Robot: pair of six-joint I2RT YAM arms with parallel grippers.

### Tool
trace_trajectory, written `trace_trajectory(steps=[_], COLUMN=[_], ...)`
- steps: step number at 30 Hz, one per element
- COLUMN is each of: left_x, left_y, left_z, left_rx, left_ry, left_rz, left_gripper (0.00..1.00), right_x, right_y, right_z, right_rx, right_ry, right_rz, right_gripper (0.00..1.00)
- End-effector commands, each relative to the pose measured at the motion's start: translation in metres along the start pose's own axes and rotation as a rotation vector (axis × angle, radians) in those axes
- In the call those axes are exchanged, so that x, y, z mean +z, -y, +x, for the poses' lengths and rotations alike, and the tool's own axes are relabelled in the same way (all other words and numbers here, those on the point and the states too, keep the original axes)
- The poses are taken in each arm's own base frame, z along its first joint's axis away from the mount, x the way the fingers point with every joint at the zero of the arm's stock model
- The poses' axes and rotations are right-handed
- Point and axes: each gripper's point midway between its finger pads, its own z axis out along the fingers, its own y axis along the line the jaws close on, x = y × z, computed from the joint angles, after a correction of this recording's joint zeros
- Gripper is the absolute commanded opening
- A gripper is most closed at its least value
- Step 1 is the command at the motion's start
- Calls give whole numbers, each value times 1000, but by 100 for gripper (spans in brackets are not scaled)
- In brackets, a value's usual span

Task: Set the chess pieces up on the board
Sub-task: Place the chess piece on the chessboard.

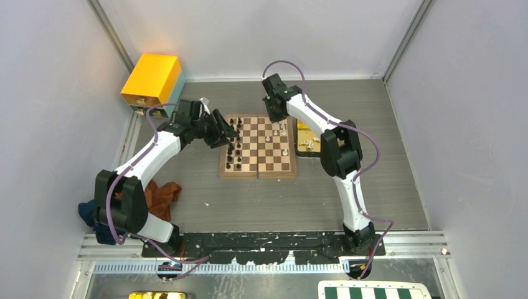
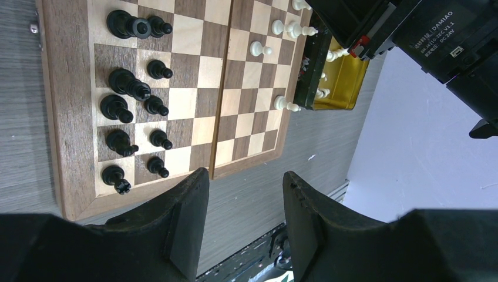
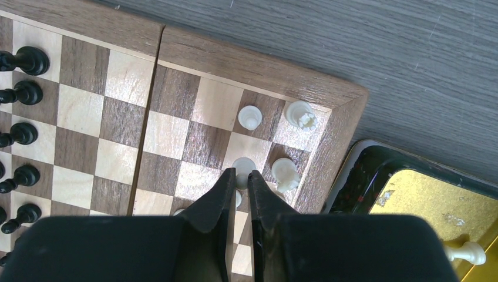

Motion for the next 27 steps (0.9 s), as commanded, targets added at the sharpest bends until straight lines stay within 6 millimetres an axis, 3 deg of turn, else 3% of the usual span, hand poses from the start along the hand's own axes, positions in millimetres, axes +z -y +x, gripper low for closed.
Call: trace_trajectory(steps=[1,27], left_x=[-6,-5], left_y=[11,7], left_z=[-8,-6], left_rx=[40,42], left_ry=[27,23], left_rz=[48,42], left_gripper=[50,50], right_x=[-4,8], right_y=[-2,-5], right_z=[-3,1], right_rx=[-5,-5], right_ry=[13,-2], right_rz=[3,-3], right_gripper=[7,7])
